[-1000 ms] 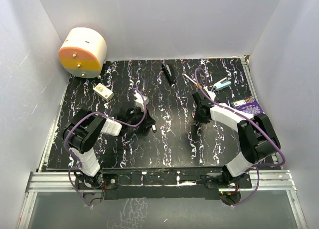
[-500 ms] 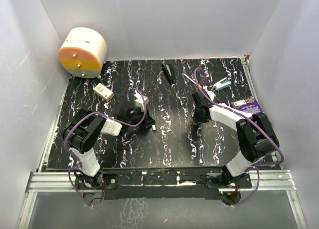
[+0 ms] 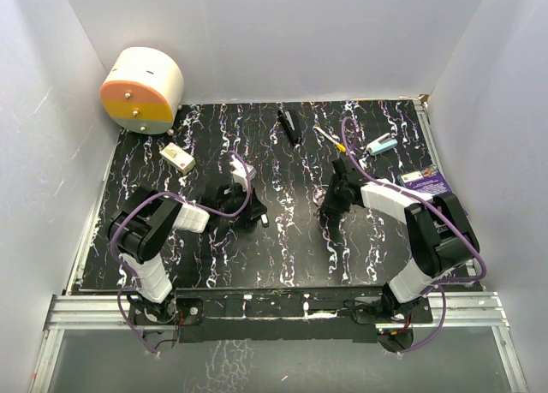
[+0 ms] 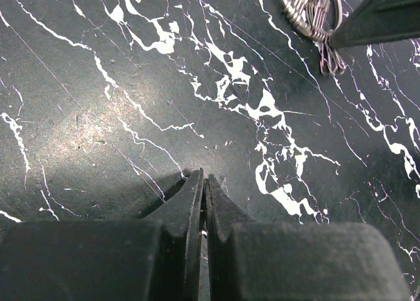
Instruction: Put the keys on the keyring
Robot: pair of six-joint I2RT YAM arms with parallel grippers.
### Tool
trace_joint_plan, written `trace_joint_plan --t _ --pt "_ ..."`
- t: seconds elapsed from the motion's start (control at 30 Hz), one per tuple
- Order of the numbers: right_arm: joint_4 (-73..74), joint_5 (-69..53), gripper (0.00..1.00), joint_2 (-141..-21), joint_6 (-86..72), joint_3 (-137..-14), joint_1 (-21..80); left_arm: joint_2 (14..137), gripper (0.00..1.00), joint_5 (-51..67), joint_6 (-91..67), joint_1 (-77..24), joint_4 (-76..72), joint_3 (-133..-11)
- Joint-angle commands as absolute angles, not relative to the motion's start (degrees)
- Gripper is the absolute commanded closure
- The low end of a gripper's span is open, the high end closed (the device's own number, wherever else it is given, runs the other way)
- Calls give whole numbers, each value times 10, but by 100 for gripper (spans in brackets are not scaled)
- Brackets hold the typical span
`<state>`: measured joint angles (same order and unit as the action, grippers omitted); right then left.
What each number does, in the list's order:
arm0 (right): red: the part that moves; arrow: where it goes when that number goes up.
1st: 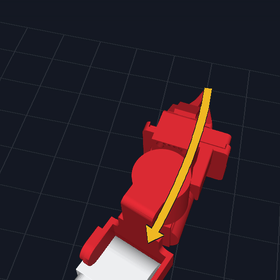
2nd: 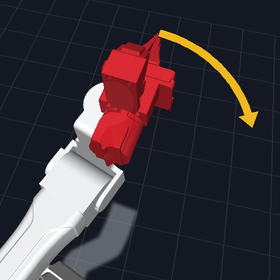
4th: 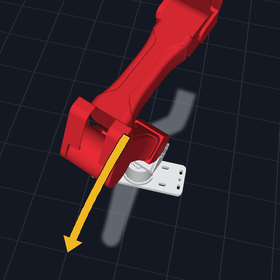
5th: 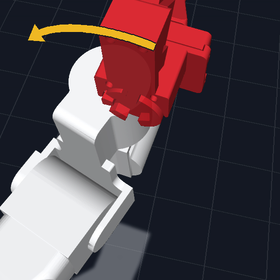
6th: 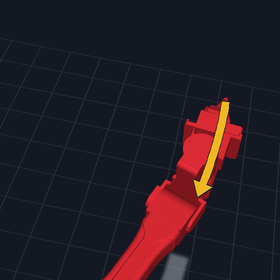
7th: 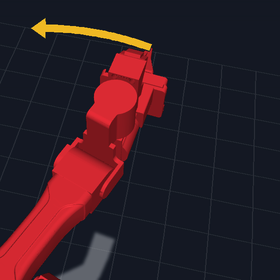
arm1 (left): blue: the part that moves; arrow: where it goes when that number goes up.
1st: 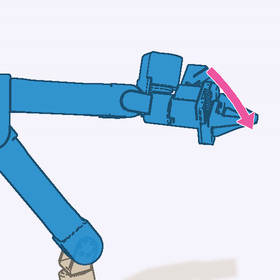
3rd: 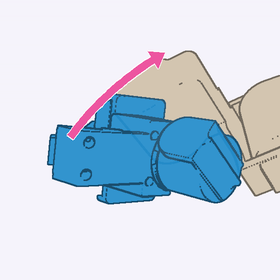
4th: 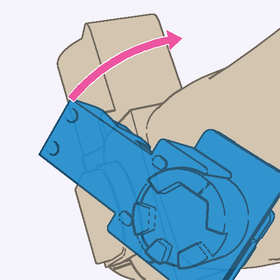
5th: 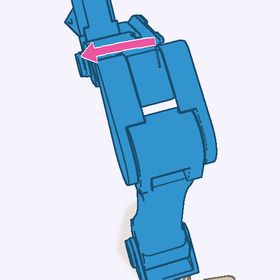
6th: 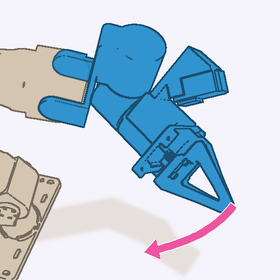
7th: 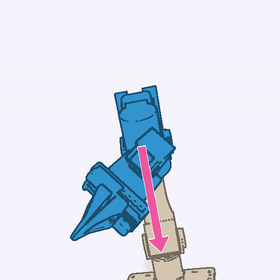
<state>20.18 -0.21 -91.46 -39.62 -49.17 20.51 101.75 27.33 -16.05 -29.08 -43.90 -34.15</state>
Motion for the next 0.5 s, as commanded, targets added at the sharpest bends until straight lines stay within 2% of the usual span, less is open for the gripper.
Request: trace_joint_plan --t 0.0,0.13,0.27,0.47 --pt "113 -140 76 -886 -452 -475 202 1021 100 276 -150 -287 -395 -345" --pt "88 -164 74 -876 -473 -477 202 1021 100 277 -151 -282 -391 -347" --pt "100 -133 74 -839 -427 -488 203 1020 100 279 -152 -273 -390 -348" --pt "132 -143 74 -811 -179 -526 215 1030 100 282 -152 -267 -387 -351"
